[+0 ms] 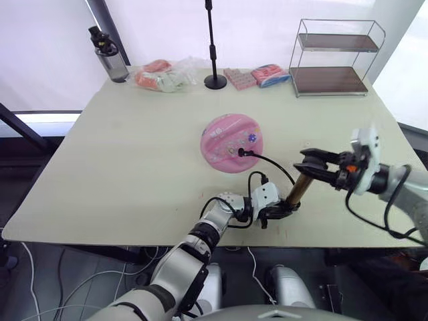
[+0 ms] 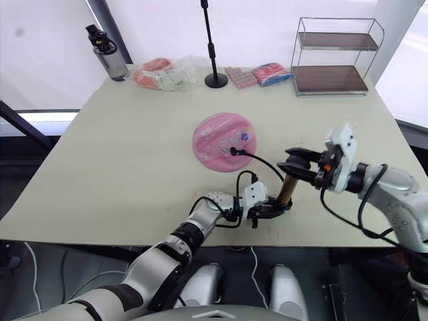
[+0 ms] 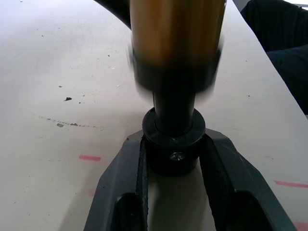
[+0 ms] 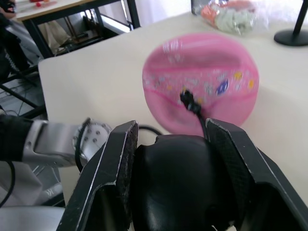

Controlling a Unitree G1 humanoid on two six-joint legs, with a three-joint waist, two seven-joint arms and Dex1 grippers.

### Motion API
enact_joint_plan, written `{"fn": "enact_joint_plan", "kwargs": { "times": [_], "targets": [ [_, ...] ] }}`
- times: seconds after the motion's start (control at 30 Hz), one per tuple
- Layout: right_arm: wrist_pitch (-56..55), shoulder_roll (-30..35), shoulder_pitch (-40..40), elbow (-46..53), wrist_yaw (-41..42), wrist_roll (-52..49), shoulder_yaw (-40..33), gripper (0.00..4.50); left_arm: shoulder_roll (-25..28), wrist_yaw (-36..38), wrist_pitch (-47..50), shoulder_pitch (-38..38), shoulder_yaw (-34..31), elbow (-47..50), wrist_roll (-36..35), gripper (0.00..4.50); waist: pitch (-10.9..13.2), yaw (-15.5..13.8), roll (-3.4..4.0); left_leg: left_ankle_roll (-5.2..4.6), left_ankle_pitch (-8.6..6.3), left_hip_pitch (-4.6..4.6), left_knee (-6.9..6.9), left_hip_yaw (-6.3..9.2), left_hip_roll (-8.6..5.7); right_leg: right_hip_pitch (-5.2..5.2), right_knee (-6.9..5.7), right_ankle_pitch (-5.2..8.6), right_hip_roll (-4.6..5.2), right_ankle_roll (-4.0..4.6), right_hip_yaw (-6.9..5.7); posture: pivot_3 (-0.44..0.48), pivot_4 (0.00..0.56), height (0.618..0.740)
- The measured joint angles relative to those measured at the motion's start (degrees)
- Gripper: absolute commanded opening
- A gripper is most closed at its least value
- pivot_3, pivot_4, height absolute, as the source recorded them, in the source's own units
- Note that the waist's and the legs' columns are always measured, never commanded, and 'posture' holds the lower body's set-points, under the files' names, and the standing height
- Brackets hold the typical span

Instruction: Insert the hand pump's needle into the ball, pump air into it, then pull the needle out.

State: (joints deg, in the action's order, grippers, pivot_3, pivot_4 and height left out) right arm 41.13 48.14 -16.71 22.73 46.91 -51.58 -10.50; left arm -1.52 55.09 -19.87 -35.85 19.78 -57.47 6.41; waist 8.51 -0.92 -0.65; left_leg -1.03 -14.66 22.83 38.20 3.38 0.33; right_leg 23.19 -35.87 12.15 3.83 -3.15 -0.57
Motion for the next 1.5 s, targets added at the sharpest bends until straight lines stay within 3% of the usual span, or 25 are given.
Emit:
{"fn": "enact_joint_plan", "kwargs": {
  "times": [0.3,0.4,0.63,0.83,0.97,1.2,1.5],
  "targets": [
    [6.8,4.6,-5.3,0.6,-1.8,-9.7,-6.5,1.83,0.0,0.0,-0.1,0.0,0.0,0.0,0.0,1.07,0.1,0.1,-0.06,0.00,0.00,0.01,0.00,-0.03,0.00,0.00,0.02,0.01,0.03,0.00,0.00,0.000,0.150,0.731],
    [10.1,8.1,-10.4,-1.2,-2.6,-14.4,-10.0,1.83,-0.1,0.0,-0.2,-0.1,-0.1,0.0,-0.2,1.07,0.3,0.0,0.10,0.00,0.00,0.02,0.01,-0.07,-0.06,0.02,0.01,0.01,0.14,-0.01,-0.01,0.000,0.150,0.731],
    [12.6,9.2,-10.4,-1.9,-4.7,-17.3,-10.8,1.83,-0.1,0.3,-0.4,-0.1,0.0,0.1,-0.2,1.07,0.4,0.1,-0.02,0.00,0.00,0.08,0.00,-0.04,-0.10,0.03,0.02,0.00,0.18,-0.02,-0.03,0.000,0.150,0.731],
    [8.2,3.9,-2.1,2.3,-5.3,-13.4,-10.4,1.83,0.4,-0.1,-0.4,0.0,0.0,0.1,0.0,1.07,0.2,0.2,-0.15,-0.01,0.00,-0.05,0.00,-0.07,-0.04,-0.02,0.01,-0.01,0.14,-0.07,-0.04,0.000,0.150,0.731],
    [3.8,-1.6,1.7,3.5,-6.1,-8.1,-6.2,1.83,0.6,-0.2,-0.4,0.1,0.0,0.0,0.1,1.07,0.1,0.2,-0.35,0.00,0.00,-0.12,0.00,-0.04,0.04,-0.06,0.00,0.00,0.04,-0.05,-0.05,0.000,0.150,0.731],
    [-7.8,-6.0,8.2,1.4,-3.6,6.6,4.3,1.83,0.7,-0.4,-0.3,0.2,0.1,-0.1,0.3,1.07,-0.1,0.2,-0.42,0.00,0.00,-0.19,-0.02,-0.01,0.07,-0.09,0.00,0.01,-0.04,-0.03,-0.04,0.000,0.150,0.731],
    [-13.9,-9.2,9.7,-1.1,-2.2,12.6,7.3,1.83,0.7,-0.5,-0.3,0.2,0.1,-0.2,0.4,1.07,-0.2,0.2,-0.43,0.00,0.00,-0.21,-0.01,0.00,0.09,-0.11,0.00,0.01,-0.07,-0.02,-0.04,0.000,0.150,0.731]
  ]
}}
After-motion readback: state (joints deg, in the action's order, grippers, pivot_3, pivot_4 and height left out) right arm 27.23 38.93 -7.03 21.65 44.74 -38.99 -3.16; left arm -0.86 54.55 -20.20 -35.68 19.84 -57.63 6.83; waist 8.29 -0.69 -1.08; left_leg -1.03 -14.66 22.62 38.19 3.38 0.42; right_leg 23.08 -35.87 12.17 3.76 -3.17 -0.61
